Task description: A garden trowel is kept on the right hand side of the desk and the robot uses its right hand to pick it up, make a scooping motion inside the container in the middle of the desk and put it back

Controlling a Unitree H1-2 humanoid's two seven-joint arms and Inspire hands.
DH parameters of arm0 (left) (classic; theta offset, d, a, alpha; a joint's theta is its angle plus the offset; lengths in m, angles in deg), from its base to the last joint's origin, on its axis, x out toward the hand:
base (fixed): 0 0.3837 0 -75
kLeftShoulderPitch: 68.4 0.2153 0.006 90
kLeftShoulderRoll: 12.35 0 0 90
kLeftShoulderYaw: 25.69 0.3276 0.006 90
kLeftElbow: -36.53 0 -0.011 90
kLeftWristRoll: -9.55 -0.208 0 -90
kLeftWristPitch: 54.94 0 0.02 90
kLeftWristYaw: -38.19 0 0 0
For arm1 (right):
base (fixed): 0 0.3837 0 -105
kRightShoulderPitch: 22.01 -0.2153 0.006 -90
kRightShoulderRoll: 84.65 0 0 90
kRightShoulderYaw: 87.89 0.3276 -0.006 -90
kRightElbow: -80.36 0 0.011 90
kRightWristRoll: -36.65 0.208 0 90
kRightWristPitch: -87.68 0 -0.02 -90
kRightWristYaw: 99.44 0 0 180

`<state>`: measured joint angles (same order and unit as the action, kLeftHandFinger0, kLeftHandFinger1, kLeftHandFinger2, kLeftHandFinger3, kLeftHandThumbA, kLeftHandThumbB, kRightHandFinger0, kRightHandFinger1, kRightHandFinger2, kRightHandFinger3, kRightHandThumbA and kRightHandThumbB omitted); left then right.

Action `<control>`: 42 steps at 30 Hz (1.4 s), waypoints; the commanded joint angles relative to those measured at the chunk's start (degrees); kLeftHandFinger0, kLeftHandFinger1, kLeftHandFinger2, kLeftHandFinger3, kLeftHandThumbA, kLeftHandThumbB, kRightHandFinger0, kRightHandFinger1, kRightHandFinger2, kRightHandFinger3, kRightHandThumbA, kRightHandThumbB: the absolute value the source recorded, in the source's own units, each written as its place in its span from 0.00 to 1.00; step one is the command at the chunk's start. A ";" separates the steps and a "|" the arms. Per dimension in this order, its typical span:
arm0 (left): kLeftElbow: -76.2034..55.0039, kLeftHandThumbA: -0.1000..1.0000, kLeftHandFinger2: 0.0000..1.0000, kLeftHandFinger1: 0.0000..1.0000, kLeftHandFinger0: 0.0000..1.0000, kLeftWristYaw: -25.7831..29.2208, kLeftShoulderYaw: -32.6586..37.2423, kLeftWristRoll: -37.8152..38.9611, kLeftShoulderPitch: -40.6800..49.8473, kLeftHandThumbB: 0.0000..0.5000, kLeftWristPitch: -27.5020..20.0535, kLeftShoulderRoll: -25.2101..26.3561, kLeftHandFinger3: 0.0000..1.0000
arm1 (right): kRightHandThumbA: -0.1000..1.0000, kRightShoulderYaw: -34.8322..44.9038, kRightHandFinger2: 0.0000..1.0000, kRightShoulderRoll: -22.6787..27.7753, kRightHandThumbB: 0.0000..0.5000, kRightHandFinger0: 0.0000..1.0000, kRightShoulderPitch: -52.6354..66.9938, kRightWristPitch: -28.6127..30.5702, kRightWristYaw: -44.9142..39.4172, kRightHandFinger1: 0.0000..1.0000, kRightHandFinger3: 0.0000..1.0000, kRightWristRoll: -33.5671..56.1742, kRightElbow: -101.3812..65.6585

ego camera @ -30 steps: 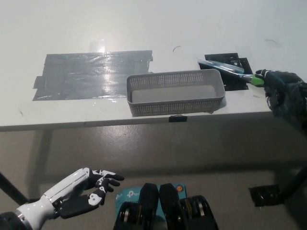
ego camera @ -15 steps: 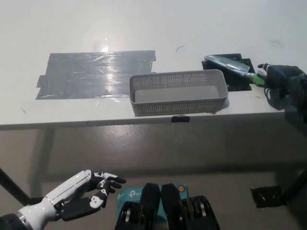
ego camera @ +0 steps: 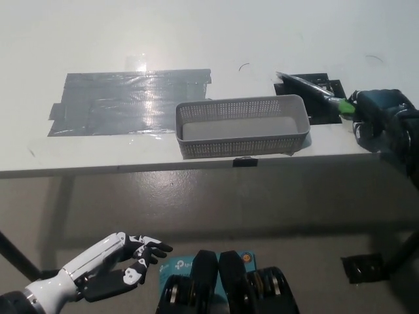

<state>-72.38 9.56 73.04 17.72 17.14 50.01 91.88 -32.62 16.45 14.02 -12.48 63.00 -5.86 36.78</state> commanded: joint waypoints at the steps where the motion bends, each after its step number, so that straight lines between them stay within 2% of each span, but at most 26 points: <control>1: -0.57 1.00 0.76 0.79 0.81 -1.37 0.20 0.14 -0.79 0.85 -2.18 0.77 0.73 | 0.00 -1.72 0.78 -1.61 0.00 0.04 2.19 -0.72 -2.10 0.50 0.32 -1.51 -0.18; 2: -0.54 1.00 0.75 0.78 0.81 -1.49 0.21 0.03 -0.77 0.84 -2.64 0.80 0.73 | 0.00 -1.69 0.78 -1.71 0.00 0.04 2.32 -1.05 -2.21 0.49 0.32 -1.69 -0.24; 3: -0.14 1.00 0.75 0.78 0.80 -1.63 0.19 0.06 -0.79 0.84 -3.07 0.82 0.73 | 0.00 -1.57 0.76 -1.58 0.00 0.03 2.81 -1.15 -2.35 0.47 0.44 -1.69 -1.10; 4: -0.22 1.00 0.75 0.78 0.80 -1.67 0.12 0.02 -0.98 0.85 -3.04 0.87 0.73 | 0.00 -1.72 0.75 -1.60 0.00 0.02 2.67 -1.62 -3.05 0.45 0.39 -1.88 -1.22; 5: -0.38 1.00 0.74 0.78 0.81 -1.60 0.10 -0.04 -0.94 0.86 -2.74 0.89 0.73 | 0.00 -1.45 0.71 -1.69 0.00 0.00 3.00 -1.64 -2.75 0.42 0.39 -1.65 -1.28; 6: -0.32 1.00 0.74 0.78 0.81 -1.70 0.07 0.03 -1.16 0.87 -2.67 0.93 0.73 | 0.00 -1.22 0.70 -1.82 0.02 0.00 2.96 -2.28 -3.90 0.41 0.33 -1.26 -1.29; 9: -0.06 1.00 0.73 0.78 0.81 -1.94 -0.03 0.23 -1.33 0.85 -3.08 0.89 0.73 | 0.00 -1.85 0.72 -1.96 0.11 0.00 3.46 -4.00 -5.21 0.43 0.25 -2.10 -1.80; 10: -0.19 1.00 0.73 0.78 0.81 -1.83 -0.03 0.10 -1.30 0.84 -3.02 0.84 0.73 | 0.00 -1.85 0.75 -2.06 0.09 0.02 3.82 -4.69 -5.01 0.45 0.39 -2.31 -2.10; 11: -0.33 1.00 0.73 0.78 0.81 -1.81 -0.03 0.05 -1.29 0.83 -2.97 0.84 0.72 | 0.00 -2.10 0.74 -2.12 0.00 0.01 4.24 -5.13 -4.46 0.45 0.37 -2.81 -2.25; 12: -0.77 1.00 0.73 0.78 0.81 -1.74 0.05 -0.05 -1.33 0.86 -1.95 0.95 0.73 | 0.00 -2.55 0.74 -2.23 0.00 0.01 4.50 -6.07 -4.33 0.45 0.53 -3.50 -2.31; 13: -0.42 1.00 0.72 0.78 0.81 -1.94 0.06 0.11 -1.39 0.86 -2.50 0.90 0.72 | 0.00 -2.55 0.70 -2.27 0.00 0.00 4.96 -5.72 -2.84 0.43 0.51 -3.82 -2.34; 14: -0.31 1.00 0.72 0.78 0.81 -1.94 -0.01 0.18 -1.43 0.86 -2.52 0.85 0.72 | 0.00 -2.13 0.62 -2.49 0.00 0.00 5.42 -4.96 -0.51 0.36 0.35 -3.86 -2.05; 16: -0.42 1.00 0.72 0.78 0.81 -2.00 -0.07 0.26 -1.43 0.88 -2.30 0.85 0.72 | 0.00 -1.20 0.53 -2.68 0.00 0.00 7.00 -2.70 6.22 0.26 0.21 -4.18 -1.85; 17: -0.25 1.00 0.73 0.78 0.81 -2.00 -0.04 0.08 -1.46 0.89 -2.44 0.87 0.72 | 0.00 -0.57 0.48 -2.80 0.00 0.00 7.77 -1.96 9.05 0.20 0.10 -4.06 -1.90; 18: -0.01 1.00 0.73 0.79 0.81 -2.11 -0.04 0.12 -1.49 0.89 -2.78 0.86 0.72 | 0.00 -0.03 0.47 -2.91 0.00 0.00 8.36 -1.58 10.81 0.18 0.06 -3.85 -1.87; 21: -0.02 1.00 0.73 0.79 0.81 -2.23 -0.08 0.30 -1.31 0.89 -2.64 0.79 0.72 | 0.00 2.04 0.56 -3.25 0.00 0.00 10.34 -0.29 15.36 0.20 0.11 -2.80 -2.29; 22: -0.13 1.00 0.73 0.79 0.81 -2.24 -0.12 0.27 -1.28 0.88 -2.68 0.76 0.72 | 0.00 2.80 0.55 -3.28 0.00 0.00 10.86 0.92 17.28 0.19 0.05 -2.64 -2.05; 25: -0.10 1.00 0.74 0.79 0.82 -2.37 -0.35 0.35 -0.63 0.88 -3.04 0.89 0.72 | 0.00 4.27 0.54 -3.76 0.00 0.00 12.19 3.71 23.42 0.18 0.05 -2.74 -0.75; 27: 0.14 1.00 0.74 0.78 0.81 -2.43 -0.39 0.15 -0.61 0.89 -3.50 0.86 0.72 | 0.00 4.76 0.48 -3.67 0.00 0.00 12.47 5.69 27.37 0.11 0.02 -3.26 -0.02; 29: 0.22 1.00 0.74 0.77 0.78 -2.49 -0.44 0.14 -0.59 0.89 -3.33 0.85 0.72 | 0.00 5.55 0.48 -3.46 0.00 0.00 12.31 6.41 28.47 0.08 0.04 -2.87 -0.23; 30: 0.19 1.00 0.74 0.78 0.78 -2.58 -0.53 0.52 -0.58 0.87 -3.03 0.78 0.72 | 0.00 5.92 0.49 -3.30 0.06 0.00 12.28 7.67 30.72 0.10 0.04 -2.94 -0.09; 32: 0.21 1.00 0.74 0.78 0.78 -2.61 -0.57 0.60 -0.60 0.87 -2.99 0.76 0.73 | 0.00 6.13 0.47 -3.18 0.08 0.00 12.19 8.55 32.04 0.07 0.07 -3.03 0.10; 34: 0.24 1.00 0.74 0.78 0.79 -2.52 -0.64 0.65 -0.42 0.87 -3.07 0.67 0.72 | 0.00 6.93 0.53 -2.85 0.07 0.00 12.02 10.76 34.22 0.11 0.19 -2.45 0.23; 36: 0.41 1.00 0.74 0.79 0.82 -2.62 -0.67 0.78 -0.44 0.90 -2.90 0.73 0.73 | 0.00 7.23 0.56 -2.65 0.00 0.00 11.86 10.98 34.31 0.15 0.31 -2.55 -0.32; 37: 0.37 1.00 0.74 0.79 0.82 -2.68 -0.60 0.91 -0.27 0.91 -2.53 0.72 0.73 | 0.00 7.35 0.56 -2.64 0.00 0.00 12.15 10.85 34.15 0.16 0.34 -2.54 -0.54; 42: 0.29 1.00 0.75 0.79 0.82 -2.62 -0.32 0.09 -0.38 0.91 -2.96 0.88 0.73 | 0.00 7.31 0.54 -2.00 0.00 0.00 11.45 11.08 33.93 0.15 0.37 -3.18 -1.43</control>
<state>-71.36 7.66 72.99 17.51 16.94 48.63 91.89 -25.52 13.92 25.43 -3.91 95.77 -9.24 35.95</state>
